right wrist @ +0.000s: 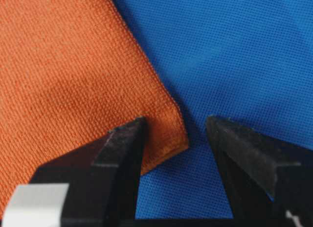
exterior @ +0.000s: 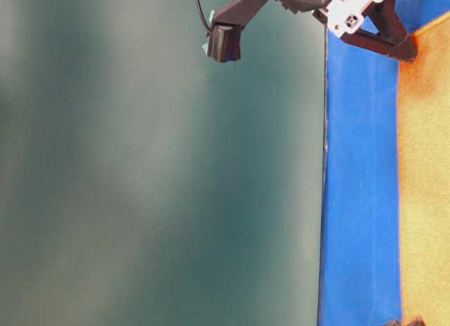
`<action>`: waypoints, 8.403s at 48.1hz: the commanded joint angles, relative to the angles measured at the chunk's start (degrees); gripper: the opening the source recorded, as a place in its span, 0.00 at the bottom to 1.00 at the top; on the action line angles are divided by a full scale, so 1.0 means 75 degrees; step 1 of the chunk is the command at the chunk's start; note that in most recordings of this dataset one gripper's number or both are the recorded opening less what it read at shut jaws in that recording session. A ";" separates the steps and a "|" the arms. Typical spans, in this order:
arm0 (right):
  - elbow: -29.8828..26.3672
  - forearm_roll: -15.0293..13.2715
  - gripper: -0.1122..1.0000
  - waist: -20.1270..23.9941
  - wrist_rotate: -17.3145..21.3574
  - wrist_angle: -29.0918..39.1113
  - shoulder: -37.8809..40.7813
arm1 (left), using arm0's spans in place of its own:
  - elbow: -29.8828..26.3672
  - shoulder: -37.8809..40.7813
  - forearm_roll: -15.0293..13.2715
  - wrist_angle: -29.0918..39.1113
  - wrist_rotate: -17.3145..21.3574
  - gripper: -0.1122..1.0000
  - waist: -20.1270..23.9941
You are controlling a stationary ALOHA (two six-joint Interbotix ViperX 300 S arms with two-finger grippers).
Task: Fold the orange towel.
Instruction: 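Grasp the left and right ends of the folded towel with both grippers, then lift the towel and swing it to vertical, left gripper moving toward center, then lay the towel down lengthwise and release both grippers, then retract both grippers to the sides of the towel, then move both grippers to the far corners of the narrow towel and grasp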
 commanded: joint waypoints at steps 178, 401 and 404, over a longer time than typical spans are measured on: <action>-0.0949 -0.1898 0.13 -0.2508 0.0035 0.1617 -0.2648 | -0.7746 0.2766 0.0000 0.0809 0.1723 0.12 -0.3527; -0.0340 -0.0996 0.59 -0.2074 0.0047 -0.1418 0.0797 | -0.4570 0.3199 -0.0023 -0.0398 -0.0129 0.64 0.0926; -0.0340 -0.0996 0.45 -0.2051 0.0047 -0.1418 0.0797 | -0.4570 0.3211 -0.0023 -0.0398 -0.0117 0.51 0.0926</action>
